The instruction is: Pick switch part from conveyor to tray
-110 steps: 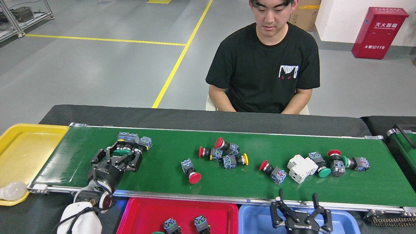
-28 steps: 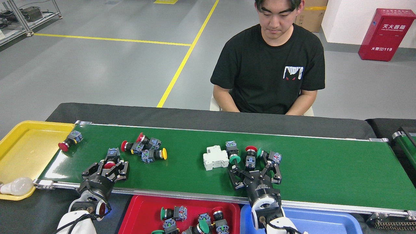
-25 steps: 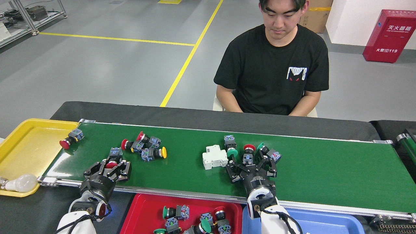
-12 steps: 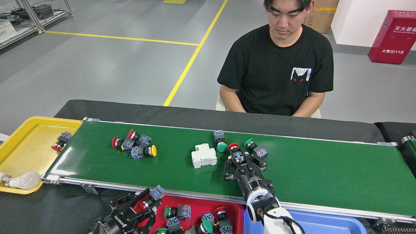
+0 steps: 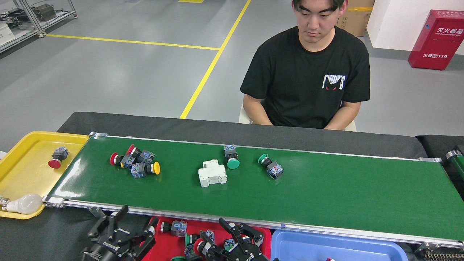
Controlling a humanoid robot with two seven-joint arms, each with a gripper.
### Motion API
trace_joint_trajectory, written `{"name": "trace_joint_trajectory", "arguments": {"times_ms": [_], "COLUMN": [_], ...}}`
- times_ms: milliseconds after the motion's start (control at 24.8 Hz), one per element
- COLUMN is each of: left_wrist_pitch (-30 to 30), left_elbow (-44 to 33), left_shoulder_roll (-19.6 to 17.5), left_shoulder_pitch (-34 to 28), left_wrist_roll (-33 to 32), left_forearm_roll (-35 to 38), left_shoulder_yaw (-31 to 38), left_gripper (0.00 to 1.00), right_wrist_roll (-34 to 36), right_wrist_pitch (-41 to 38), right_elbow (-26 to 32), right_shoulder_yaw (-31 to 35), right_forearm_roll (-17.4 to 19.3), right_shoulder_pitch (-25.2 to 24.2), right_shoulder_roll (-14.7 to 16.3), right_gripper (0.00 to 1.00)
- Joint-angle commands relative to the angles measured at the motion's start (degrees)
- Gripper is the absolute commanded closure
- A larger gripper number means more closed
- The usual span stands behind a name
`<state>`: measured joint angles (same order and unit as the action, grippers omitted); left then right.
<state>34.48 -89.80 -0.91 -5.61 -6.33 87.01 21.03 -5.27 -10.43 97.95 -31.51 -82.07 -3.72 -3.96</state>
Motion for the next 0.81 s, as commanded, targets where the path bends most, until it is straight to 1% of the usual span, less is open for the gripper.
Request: {"name": "trace_joint_trajectory", "arguments": {"times_ms": [0,121,161,242,282,322,363,443,483,564,644,765], "left_wrist_pitch": [-0.91,-2.31,-3.1,-5.39,-6.18,-7.32,-7.76,-7.85,-7.76,-7.59,-7.5,-7.5], "left_elbow": [-0.28,1.74,3.14,8.06,10.17,13.51,16.24,22.83,25.64,29.77,33.2,38.39], "left_shoulder_roll": [-0.5,-1.11,-1.99,-5.59,-6.39,-7.53,-8.15,-10.34,-11.4,-13.07,-13.86,-15.09], "left_shoulder_pitch": [0.51,2.44,4.2,8.85,10.44,12.9,15.36,20.2,21.43,23.89,26.26,27.93], "left_wrist_roll": [0.44,0.53,0.53,0.62,0.62,1.15,2.2,4.14,4.22,4.22,4.22,4.93], "left_forearm_roll": [-0.18,-0.09,0.09,0.7,1.32,2.64,3.25,3.6,3.51,3.34,3.16,3.07], "left_shoulder_yaw": [0.85,1.03,0.94,0.24,-0.11,-1.17,-2.13,-3.63,-3.98,-4.86,-5.56,-5.56], "left_gripper": [0.0,0.0,0.0,0.0,0.0,0.0,0.0,0.0,0.0,0.0,0.0,0.0], "right_wrist_roll": [0.17,1.31,2.1,4.91,6.15,7.73,8.78,9.31,9.4,9.57,10.72,11.6], "right_wrist_pitch": [3.13,6.38,7.26,8.67,8.67,8.58,8.41,8.23,7.97,7.53,7.53,7.44], "right_elbow": [2.42,3.39,3.39,3.3,3.3,3.3,3.3,3.3,3.3,3.21,3.21,3.21], "right_shoulder_yaw": [4.26,15.16,19.38,30.26,33.44,38.1,41.7,48.82,51.37,54.97,56.73,57.17], "right_forearm_roll": [0.33,0.42,0.42,0.6,0.77,1.74,3.5,8.07,9.12,9.91,10.53,10.7], "right_shoulder_pitch": [0.03,-2.7,-3.31,-5.07,-5.95,-7.53,-9.2,-13.07,-14.47,-17.64,-19.13,-19.39], "right_shoulder_roll": [0.45,0.71,0.71,0.62,0.53,0.62,0.62,1.33,2.2,3.87,4.05,4.05], "right_gripper": [0.0,0.0,0.0,0.0,0.0,0.0,0.0,0.0,0.0,0.0,0.0,0.0]}}
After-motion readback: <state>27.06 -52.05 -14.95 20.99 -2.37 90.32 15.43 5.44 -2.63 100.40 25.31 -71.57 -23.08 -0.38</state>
